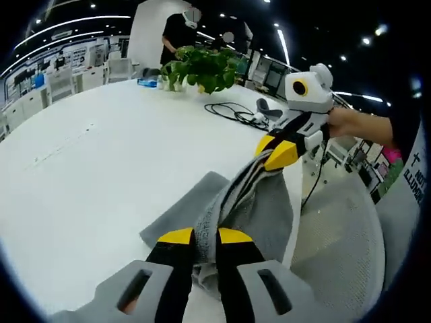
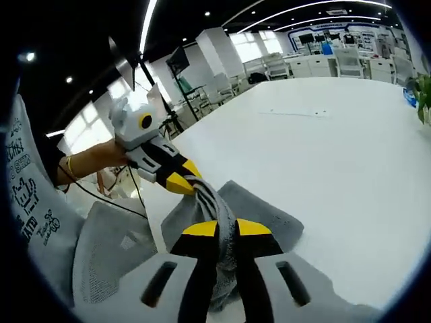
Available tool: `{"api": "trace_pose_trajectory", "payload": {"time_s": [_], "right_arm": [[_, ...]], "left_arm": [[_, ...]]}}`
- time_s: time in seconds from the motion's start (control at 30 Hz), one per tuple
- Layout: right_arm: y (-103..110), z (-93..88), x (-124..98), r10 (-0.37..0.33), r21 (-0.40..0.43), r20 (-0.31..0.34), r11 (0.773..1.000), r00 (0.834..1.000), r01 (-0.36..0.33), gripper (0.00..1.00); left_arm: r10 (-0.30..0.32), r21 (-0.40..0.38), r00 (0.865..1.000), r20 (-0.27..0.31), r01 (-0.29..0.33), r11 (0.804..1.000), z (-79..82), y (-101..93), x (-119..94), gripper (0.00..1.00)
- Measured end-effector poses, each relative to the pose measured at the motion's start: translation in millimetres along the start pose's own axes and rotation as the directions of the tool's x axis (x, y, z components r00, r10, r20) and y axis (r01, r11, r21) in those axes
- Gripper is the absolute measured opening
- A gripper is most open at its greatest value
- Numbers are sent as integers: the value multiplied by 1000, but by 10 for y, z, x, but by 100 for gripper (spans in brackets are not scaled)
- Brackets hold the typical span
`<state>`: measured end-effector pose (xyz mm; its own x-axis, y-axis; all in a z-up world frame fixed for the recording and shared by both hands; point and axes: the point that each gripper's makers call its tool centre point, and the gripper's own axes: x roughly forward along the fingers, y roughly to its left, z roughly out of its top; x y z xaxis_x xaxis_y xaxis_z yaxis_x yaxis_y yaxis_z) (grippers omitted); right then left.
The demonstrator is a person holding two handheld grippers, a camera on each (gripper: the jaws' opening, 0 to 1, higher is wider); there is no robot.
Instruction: Fold the towel on the table until its edges align and the towel forms a compact rectangular stack.
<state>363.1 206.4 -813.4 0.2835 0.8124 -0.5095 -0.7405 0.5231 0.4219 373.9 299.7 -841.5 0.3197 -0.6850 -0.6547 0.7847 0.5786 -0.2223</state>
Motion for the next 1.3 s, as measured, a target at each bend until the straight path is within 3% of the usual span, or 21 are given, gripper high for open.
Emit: {"api": "trace_pose_trajectory", "payload": {"time_s": [0.3,0.53,0.7,0.83,1.07,1.3], "right_arm": [[-262,-167,224,-11,73,-4,997,1000,11,7],[-388,-181,262,-17,125,22,992,1000,15,7],[-445,-184,281,-23,155,40,988,999,16,9],[-462,-113,233,-30,165,77,986,997,17,11],[-462,-94,91,-43,151,94,988,995,29,25],[-471,-210,72,-64,151,80,987,995,52,22]], "left_arm": [[10,-50,1000,-15,-10,999,-185,151,201,14],[33,-75,999,16,-32,997,-113,220,215,13],[36,-102,999,16,-34,994,-146,274,249,15],[70,-160,996,62,-60,985,-107,352,191,20],[66,-220,986,151,-32,975,-49,394,34,33],[107,-246,989,105,-79,966,-246,484,65,35]]}}
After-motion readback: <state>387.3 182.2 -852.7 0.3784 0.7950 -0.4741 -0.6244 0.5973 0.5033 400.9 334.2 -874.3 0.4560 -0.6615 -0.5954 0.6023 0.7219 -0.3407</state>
